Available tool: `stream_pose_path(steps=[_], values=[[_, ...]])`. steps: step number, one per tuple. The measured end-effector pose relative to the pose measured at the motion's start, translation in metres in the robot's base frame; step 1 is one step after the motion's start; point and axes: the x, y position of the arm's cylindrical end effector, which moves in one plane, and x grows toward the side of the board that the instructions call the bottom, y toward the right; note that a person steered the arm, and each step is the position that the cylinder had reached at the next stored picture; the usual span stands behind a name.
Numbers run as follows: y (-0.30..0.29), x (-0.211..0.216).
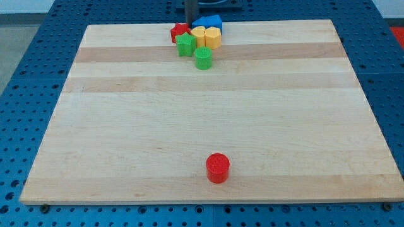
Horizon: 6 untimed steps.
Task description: Push the red star into the group of blocks
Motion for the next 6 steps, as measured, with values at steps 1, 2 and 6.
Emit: stream_pose_path(steps=[1,2,6], values=[[0.001,-0.001],[-0.026,-0.001],[-0.064,0.03]])
